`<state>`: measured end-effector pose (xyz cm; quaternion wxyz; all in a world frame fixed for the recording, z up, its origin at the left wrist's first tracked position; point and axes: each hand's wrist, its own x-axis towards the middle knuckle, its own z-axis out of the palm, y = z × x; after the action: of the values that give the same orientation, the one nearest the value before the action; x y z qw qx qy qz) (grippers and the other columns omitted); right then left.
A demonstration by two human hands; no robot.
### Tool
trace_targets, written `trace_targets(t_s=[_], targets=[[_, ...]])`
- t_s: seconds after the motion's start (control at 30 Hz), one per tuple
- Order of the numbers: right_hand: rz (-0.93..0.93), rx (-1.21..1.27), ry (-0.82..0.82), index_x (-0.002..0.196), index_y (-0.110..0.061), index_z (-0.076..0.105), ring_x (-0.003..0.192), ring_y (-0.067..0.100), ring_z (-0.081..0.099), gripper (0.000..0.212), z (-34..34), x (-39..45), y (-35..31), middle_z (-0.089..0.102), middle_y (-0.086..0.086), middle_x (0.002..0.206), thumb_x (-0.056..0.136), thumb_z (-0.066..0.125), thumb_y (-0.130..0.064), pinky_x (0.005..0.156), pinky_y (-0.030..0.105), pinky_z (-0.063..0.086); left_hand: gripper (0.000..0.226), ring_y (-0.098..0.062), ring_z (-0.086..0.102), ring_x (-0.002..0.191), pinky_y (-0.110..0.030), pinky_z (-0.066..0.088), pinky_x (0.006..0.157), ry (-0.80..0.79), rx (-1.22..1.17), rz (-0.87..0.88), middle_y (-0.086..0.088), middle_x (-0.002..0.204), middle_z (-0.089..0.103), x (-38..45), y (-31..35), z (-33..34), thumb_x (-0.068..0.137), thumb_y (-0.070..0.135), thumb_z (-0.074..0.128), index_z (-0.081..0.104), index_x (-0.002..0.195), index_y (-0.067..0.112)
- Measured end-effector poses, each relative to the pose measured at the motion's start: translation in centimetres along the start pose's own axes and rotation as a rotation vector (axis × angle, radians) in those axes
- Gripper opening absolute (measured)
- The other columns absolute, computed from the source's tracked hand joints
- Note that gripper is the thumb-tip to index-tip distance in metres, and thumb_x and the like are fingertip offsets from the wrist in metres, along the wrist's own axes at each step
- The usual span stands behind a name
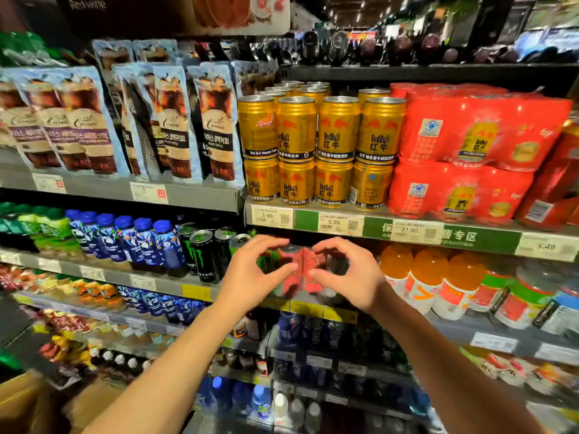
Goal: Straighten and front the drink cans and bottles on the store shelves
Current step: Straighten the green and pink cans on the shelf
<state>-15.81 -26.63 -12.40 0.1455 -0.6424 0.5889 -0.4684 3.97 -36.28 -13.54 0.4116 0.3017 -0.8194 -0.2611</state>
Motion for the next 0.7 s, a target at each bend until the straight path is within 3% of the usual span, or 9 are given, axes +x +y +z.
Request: trace_targets(t_s=[0.17, 0.23, 0.3, 0.4, 0.5, 0.6, 0.7], targets=[[0.054, 0.03, -0.049, 0.104, -0.019, 0.066, 0.088, -0.004, 0.06, 0.035, 6.1, 0.6, 1.3, 0.066, -0.007, 0.097, 0.075, 0.078, -0.033, 0.077, 0.01, 0.043, 0.031, -0.006, 0.062, 0.099, -0.024, 0.048, 0.091, 0.047, 0.051, -0.17, 0.011, 0.104, 0.066, -1.7, -5.4, -0.3, 0.077, 0.033, 0.084, 0.071, 0.105, 0.028], [0.085, -0.005, -0.018, 0.108, -0.013, 0.067, 0.091, 0.005, 0.059, 0.042, 8.2, 1.1, 1.4, 0.064, -0.006, 0.098, 0.074, 0.076, -0.037, 0.079, 0.016, 0.044, 0.03, -0.007, 0.063, 0.097, -0.026, 0.05, 0.09, 0.06, 0.06, -0.23, 0.01, 0.102, 0.067, -1.5, -7.6, -1.0, 0.077, 0.031, 0.083, 0.072, 0.105, 0.026], [0.109, -0.142, 0.011, 0.111, -0.01, 0.066, 0.093, 0.016, 0.058, 0.042, 10.1, 2.1, 1.2, 0.063, -0.002, 0.099, 0.076, 0.08, -0.028, 0.078, 0.019, 0.04, 0.031, -0.011, 0.065, 0.096, -0.033, 0.053, 0.091, 0.082, 0.059, -0.252, 0.007, 0.102, 0.068, -1.0, -9.7, -2.0, 0.077, 0.026, 0.084, 0.072, 0.105, 0.024], [0.103, -0.347, 0.037, 0.11, -0.005, 0.065, 0.094, 0.027, 0.057, 0.041, 12.5, 4.0, 1.4, 0.064, 0.01, 0.1, 0.076, 0.081, -0.021, 0.077, 0.024, 0.033, 0.036, -0.019, 0.067, 0.096, -0.035, 0.053, 0.093, 0.108, 0.082, -0.198, 0.0, 0.103, 0.069, 0.0, -12.2, -3.2, 0.074, 0.017, 0.085, 0.071, 0.107, 0.017], [0.136, -0.499, 0.069, 0.116, -0.01, 0.064, 0.106, 0.03, 0.056, 0.049, 14.2, 5.8, 1.7, 0.066, 0.01, 0.112, 0.073, 0.082, -0.027, 0.089, 0.035, 0.042, 0.04, -0.024, 0.065, 0.096, -0.017, 0.043, 0.091, 0.056, 0.162, -0.104, -0.006, 0.103, 0.068, 1.3, -14.0, -4.2, 0.072, 0.019, 0.083, 0.07, 0.109, 0.01], [0.198, -0.68, 0.045, 0.127, -0.016, 0.059, 0.113, 0.032, 0.054, 0.058, 15.2, 7.4, 1.9, 0.065, 0.008, 0.119, 0.077, 0.077, -0.036, 0.095, 0.04, 0.039, 0.048, -0.023, 0.057, 0.105, -0.019, 0.033, 0.102, -0.009, 0.224, 0.03, -0.012, 0.106, 0.068, 2.5, -15.9, -4.2, 0.074, 0.032, 0.072, 0.068, 0.113, 0.004], [0.274, -0.835, 0.004, 0.133, -0.019, 0.053, 0.12, 0.03, 0.049, 0.057, 15.9, 8.0, 1.9, 0.06, 0.006, 0.126, 0.083, 0.068, -0.044, 0.102, 0.042, 0.031, 0.056, -0.032, 0.057, 0.114, -0.024, 0.027, 0.105, -0.165, 0.32, 0.049, -0.015, 0.116, 0.065, 3.5, -17.1, -3.9, 0.074, 0.027, 0.079, 0.064, 0.123, 0.005]])
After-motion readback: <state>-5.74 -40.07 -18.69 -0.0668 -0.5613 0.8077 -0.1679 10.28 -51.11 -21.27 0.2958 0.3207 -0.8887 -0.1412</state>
